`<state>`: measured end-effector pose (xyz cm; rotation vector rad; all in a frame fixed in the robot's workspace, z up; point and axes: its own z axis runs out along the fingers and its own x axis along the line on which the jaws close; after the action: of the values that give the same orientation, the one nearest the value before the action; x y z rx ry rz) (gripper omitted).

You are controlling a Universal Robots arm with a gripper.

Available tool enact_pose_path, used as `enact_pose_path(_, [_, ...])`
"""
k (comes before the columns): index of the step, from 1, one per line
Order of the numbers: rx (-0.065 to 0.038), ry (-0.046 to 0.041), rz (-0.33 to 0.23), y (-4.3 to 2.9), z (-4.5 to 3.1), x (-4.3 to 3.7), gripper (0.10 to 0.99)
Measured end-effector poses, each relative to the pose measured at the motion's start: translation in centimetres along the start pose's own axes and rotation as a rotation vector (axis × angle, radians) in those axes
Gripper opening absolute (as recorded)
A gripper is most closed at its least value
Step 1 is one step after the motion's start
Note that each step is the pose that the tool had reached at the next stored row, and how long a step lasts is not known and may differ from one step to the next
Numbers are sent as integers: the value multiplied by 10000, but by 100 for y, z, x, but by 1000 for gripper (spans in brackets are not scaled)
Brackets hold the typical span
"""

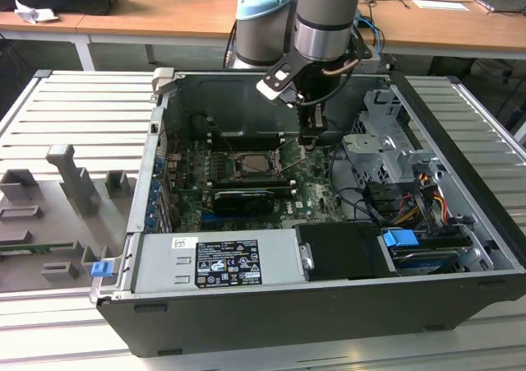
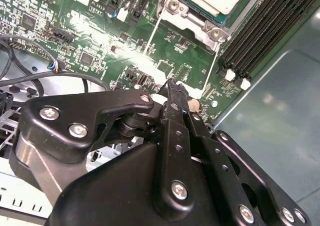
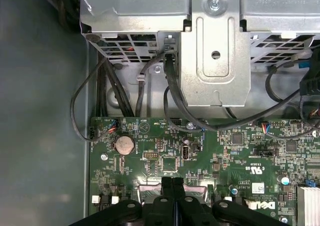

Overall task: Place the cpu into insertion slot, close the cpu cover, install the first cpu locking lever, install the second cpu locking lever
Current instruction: 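Close the cpu cover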

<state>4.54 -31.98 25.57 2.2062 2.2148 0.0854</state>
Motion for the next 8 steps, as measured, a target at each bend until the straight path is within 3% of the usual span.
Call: enact_pose_path(8, [0, 1, 0, 20, 5, 0, 106])
